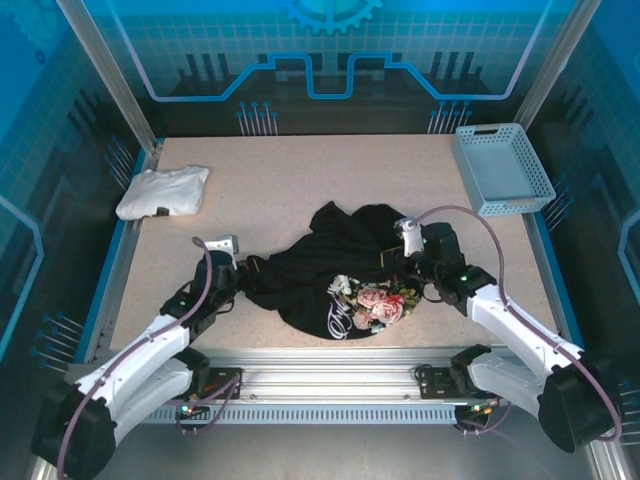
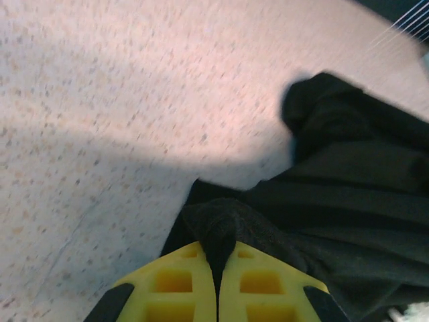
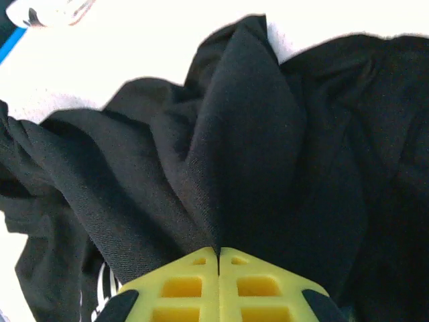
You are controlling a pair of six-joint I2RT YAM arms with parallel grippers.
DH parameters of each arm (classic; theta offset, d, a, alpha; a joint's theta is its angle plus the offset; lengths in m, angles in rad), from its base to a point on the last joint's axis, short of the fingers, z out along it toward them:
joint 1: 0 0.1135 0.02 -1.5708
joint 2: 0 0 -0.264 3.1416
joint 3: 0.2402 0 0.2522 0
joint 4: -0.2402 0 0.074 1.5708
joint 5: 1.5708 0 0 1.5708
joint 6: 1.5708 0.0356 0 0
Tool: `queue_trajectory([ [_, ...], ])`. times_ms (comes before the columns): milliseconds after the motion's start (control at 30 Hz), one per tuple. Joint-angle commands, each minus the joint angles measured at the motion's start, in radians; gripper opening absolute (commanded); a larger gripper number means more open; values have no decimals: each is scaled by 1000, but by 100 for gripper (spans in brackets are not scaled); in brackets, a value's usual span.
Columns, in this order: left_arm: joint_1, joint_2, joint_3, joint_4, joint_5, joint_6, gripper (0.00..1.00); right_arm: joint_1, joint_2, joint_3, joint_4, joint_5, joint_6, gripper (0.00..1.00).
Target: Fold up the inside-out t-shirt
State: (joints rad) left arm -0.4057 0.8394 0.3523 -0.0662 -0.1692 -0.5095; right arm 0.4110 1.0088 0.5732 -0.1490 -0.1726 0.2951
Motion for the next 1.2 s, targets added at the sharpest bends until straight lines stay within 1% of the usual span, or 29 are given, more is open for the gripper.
queue_trajectory([
  [0, -67, 19, 67, -73, -95, 84, 31, -8, -12, -4, 43, -36, -13, 0],
  [67, -138, 10, 82, -59, -165, 126, 47, -7, 2, 11, 47, -54, -6, 0],
  [133, -214, 4, 83, -5, -218, 186, 55, -6, 18, 35, 48, -67, 4, 0],
  [167, -249, 9, 86, 30, -224, 224, 58, -7, 27, 51, 45, -68, 12, 0],
  [233, -301, 43, 96, 87, -194, 294, 61, -7, 44, 82, 34, -67, 22, 0],
  [300, -342, 101, 116, 128, -135, 362, 62, -8, 64, 120, 15, -67, 34, 0],
  [367, -374, 172, 143, 153, -103, 424, 64, -8, 89, 162, -9, -69, 39, 0],
  [433, -398, 236, 178, 154, -113, 478, 67, -8, 109, 196, -31, -75, 43, 0],
  [500, -411, 284, 204, 152, -154, 512, 70, -10, 128, 226, -50, -83, 47, 0],
  [567, -415, 313, 232, 129, -229, 517, 72, -12, 148, 257, -69, -95, 48, 0],
  [600, -416, 317, 245, 105, -299, 500, 72, -13, 157, 267, -74, -96, 47, 0],
  [667, -415, 316, 261, 34, -501, 432, 76, -16, 173, 284, -85, -102, 43, 0],
  [700, -410, 313, 263, 4, -559, 417, 77, -15, 177, 290, -89, -107, 40, 0],
  [800, -398, 290, 260, -87, -676, 370, 82, -17, 186, 288, -77, -105, 25, 0],
  [867, -397, 257, 257, -145, -704, 330, 83, -18, 202, 299, -78, -117, 19, 0],
  [933, -403, 214, 246, -133, -655, 328, 83, -19, 216, 300, -87, -128, 8, 0],
  [1000, -426, 175, 226, -62, -586, 358, 83, -20, 222, 301, -92, -122, 0, 0],
  [1100, -455, 154, 177, 94, -422, 466, 85, -25, 232, 333, -100, -119, -10, 0],
  [1167, -456, 182, 160, 167, -249, 550, 84, -27, 239, 335, -100, -124, -12, 0],
])
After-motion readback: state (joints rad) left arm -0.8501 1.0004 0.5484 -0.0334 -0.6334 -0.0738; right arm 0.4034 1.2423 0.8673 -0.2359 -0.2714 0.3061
